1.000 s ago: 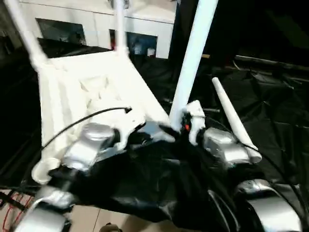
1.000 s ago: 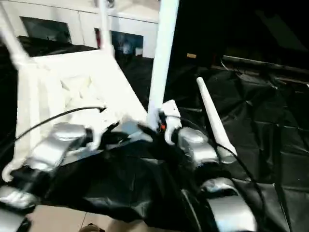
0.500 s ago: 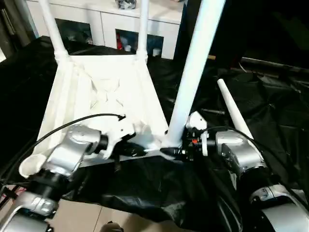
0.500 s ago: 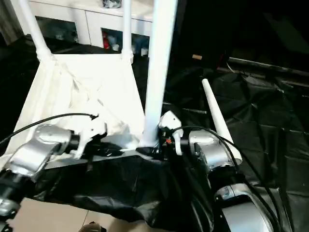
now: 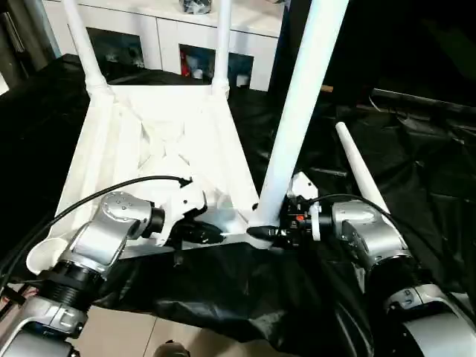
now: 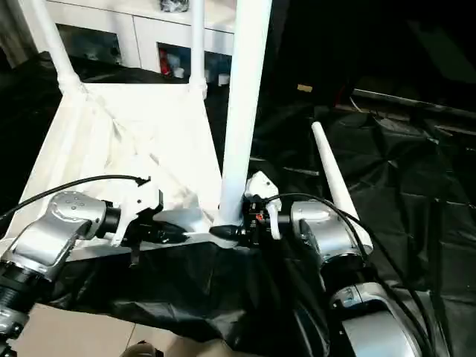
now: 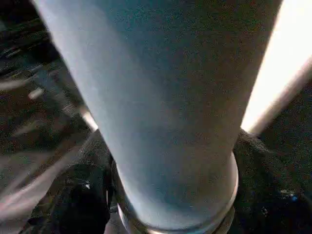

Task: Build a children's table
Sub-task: Rotate leg to tighten

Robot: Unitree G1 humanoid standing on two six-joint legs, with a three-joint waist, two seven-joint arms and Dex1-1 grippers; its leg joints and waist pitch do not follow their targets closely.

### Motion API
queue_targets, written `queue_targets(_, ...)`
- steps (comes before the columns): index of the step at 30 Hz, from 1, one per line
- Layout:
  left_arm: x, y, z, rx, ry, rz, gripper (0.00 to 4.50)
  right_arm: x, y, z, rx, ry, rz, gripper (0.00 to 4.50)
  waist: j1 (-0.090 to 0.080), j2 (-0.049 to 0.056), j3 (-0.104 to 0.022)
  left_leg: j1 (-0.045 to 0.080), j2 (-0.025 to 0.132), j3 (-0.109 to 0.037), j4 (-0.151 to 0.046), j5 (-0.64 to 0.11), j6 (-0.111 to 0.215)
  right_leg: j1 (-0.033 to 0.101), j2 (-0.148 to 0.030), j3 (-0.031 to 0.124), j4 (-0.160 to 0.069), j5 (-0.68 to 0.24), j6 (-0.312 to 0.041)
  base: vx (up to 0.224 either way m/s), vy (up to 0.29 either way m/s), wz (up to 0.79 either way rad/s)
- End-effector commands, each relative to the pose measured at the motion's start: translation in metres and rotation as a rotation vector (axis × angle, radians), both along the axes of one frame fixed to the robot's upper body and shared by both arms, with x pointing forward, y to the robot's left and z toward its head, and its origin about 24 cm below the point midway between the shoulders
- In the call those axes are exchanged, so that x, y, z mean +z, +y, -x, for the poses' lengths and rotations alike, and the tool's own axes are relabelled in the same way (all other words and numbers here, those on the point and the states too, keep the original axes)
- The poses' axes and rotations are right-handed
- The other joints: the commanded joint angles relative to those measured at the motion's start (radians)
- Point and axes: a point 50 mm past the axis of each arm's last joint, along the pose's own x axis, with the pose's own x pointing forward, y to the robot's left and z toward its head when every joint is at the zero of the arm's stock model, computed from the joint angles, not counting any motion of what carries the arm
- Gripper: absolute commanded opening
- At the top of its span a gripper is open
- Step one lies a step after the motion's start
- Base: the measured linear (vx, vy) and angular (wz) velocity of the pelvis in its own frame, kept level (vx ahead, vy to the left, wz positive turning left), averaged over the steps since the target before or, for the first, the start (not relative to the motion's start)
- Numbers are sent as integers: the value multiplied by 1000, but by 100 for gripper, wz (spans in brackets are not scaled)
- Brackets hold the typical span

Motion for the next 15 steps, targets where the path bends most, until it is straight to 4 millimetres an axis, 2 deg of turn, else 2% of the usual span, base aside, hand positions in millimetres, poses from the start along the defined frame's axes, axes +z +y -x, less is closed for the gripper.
queue_targets(1,17,-24,-10,-5,-79,74,0,-8,4,-7,-155,40,29,280,-7,11,-67,5,13,-4,-65,-242,-21,54,-87,55,-85,-356,-134,0,0,0)
queue_targets(2,17,-24,-10,-4,-80,74,0,-8,4,-8,-160,41,29,279,-10,12,-65,9,11,-4,-64,-257,-22,51,-86,54,-90,-380,-127,0,0,0)
queue_targets(3,16,-34,-18,68,-102,75,0,-15,9,-13,-309,83,33,279,-16,10,-66,11,10,-5,-62,-263,-21,49,-90,55,-92,-404,-120,0,0,0)
queue_targets(4,16,-35,-20,78,-104,74,0,-15,10,-14,-323,87,32,279,-18,10,-65,13,9,-5,-62,-268,-24,49,-89,53,-98,-431,-110,0,0,0)
queue_targets(6,16,-49,-27,138,-125,75,0,-19,20,-17,-410,106,53,279,-20,11,-66,14,11,-5,-61,-262,-24,45,-89,54,-97,-427,-108,0,0,0)
queue_targets(10,17,-66,-29,154,-130,81,0,-13,38,-19,-414,74,17,279,-16,11,-72,11,13,-3,-60,-240,-14,48,-87,56,-86,-328,-127,0,0,0)
queue_targets(12,18,-72,-28,137,-129,83,0,-10,42,-20,-398,76,-13,335,-15,11,-73,8,13,-2,-60,-223,-5,50,-85,57,-80,-279,-141,0,0,0)
queue_targets(15,19,-71,-25,101,-134,86,0,-6,40,-20,-336,36,-6,355,-16,15,-74,5,13,-1,-59,-211,2,54,-84,58,-75,-225,-159,0,0,0)
